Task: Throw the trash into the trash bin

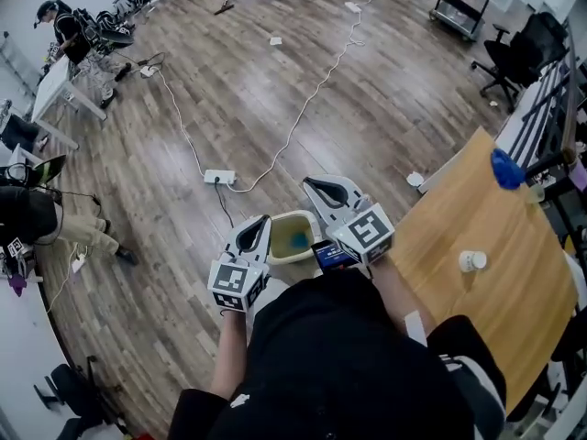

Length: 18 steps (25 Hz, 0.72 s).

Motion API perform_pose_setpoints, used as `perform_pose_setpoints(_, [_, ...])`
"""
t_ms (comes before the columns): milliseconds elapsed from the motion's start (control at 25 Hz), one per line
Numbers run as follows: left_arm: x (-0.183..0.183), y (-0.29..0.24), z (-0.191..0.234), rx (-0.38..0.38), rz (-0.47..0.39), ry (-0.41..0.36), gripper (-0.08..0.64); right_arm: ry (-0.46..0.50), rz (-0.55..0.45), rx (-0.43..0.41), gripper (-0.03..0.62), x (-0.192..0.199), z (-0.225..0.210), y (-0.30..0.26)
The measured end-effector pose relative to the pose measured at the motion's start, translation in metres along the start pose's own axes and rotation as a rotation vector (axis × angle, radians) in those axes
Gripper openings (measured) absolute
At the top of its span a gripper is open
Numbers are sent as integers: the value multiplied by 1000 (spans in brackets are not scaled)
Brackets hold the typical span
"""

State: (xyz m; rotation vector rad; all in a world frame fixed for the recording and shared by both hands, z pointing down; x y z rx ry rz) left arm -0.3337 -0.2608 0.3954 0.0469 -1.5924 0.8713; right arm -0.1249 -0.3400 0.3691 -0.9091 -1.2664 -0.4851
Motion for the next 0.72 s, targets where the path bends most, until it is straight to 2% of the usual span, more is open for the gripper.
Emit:
perform_pose_setpoints(200, [-12,7,2,-15,-19,-38,5,6,-48,-41,-3,-10,11,-1])
perform_pose_setpoints(440, [-28,10,-6,-32,-35,-55,5,-8,-14,-90,-3,-6,11,-4])
perform_pose_setpoints(720, [-13,18,-9,-52,-24,-48,5,-10,-11,-103,-3,2,26,-2])
Point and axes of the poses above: the fingertips, and each gripper's own axes: y backward along the fingers, z to its left, x out of its underside, the point moved 10 cm from there along y, backward along the fingers, and after that the axes turned 14 degrees about z, right-handed, at the moved point
